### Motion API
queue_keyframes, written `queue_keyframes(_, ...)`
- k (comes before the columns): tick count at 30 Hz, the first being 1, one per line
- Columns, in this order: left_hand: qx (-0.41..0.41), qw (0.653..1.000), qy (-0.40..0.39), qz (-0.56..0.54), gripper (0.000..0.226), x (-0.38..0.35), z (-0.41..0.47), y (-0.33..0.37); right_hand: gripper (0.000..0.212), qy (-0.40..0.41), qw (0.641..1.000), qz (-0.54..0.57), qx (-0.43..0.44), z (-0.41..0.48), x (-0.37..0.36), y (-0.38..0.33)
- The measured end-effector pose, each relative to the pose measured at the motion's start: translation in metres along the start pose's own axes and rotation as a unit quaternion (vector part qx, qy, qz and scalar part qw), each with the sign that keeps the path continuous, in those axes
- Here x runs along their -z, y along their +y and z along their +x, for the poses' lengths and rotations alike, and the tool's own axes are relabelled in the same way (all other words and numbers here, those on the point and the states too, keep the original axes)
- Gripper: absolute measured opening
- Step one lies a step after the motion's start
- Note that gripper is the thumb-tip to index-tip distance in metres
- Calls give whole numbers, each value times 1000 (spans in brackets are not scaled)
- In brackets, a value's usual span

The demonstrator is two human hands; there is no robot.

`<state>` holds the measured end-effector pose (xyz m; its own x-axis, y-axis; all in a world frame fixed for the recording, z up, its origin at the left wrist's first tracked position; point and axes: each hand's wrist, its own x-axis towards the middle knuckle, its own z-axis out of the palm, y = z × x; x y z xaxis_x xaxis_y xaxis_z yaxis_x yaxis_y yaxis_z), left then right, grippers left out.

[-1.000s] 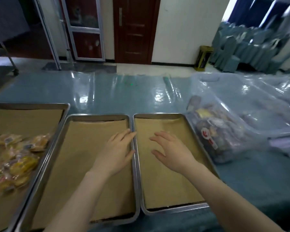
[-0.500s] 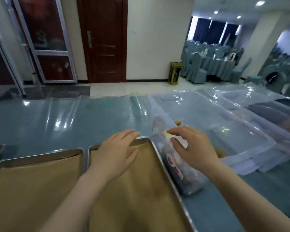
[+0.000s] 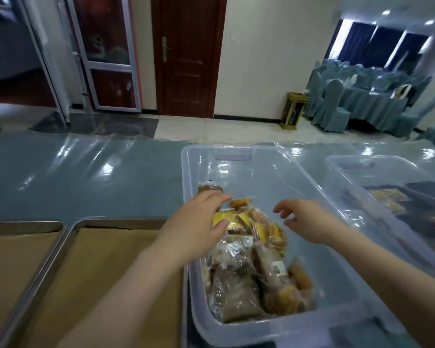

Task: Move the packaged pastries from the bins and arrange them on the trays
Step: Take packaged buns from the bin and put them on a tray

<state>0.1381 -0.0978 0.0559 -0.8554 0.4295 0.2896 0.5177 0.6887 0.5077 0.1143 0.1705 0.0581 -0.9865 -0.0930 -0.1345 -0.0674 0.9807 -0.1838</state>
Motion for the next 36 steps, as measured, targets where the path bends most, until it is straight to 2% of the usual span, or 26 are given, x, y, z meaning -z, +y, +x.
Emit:
queue_keyframes(3,46,998,-27,42,56,-23,18,5,47,-89,993,-72,10,19,-18,20)
queue_keyframes(6,70,980,-62,178,62,-42,21,2,65,-153,979,-127,33,26,-39,28)
queue_keyframes(8,66,972,-67,217,63,-47,21,-1,74,-218,955,-192,51,24,-52,30)
queue_keyframes(10,65,973,-55,214,62,-47,22,-3,72,-294,921,-246,70,20,-64,30)
queue_keyframes(12,59,975,-42,209,59,-47,21,-3,73,-379,897,-213,82,14,-75,30)
queue_keyframes(15,55,977,-35,203,57,-47,19,-2,97,-475,864,-154,61,8,-80,30)
queue_keyframes(17,58,977,-36,203,56,-46,19,-1,96,-481,852,-184,92,3,-83,31)
queue_keyframes(20,57,975,-40,212,55,-45,19,0,91,-439,846,-270,136,-4,-91,32)
queue_keyframes(25,58,974,-39,217,52,-46,18,0,81,-381,838,-357,162,-6,-95,32)
queue_keyframes(28,58,973,-43,220,51,-46,18,0,76,-348,837,-396,148,-2,-93,31)
queue_keyframes(30,59,972,-46,224,50,-46,19,1,72,-365,827,-403,143,-1,-95,29)
queue_keyframes(32,61,970,-49,229,50,-46,20,1,59,-385,822,-390,157,-1,-97,29)
queue_keyframes(36,58,969,-51,233,50,-47,19,1,46,-396,862,-286,133,1,-91,33)
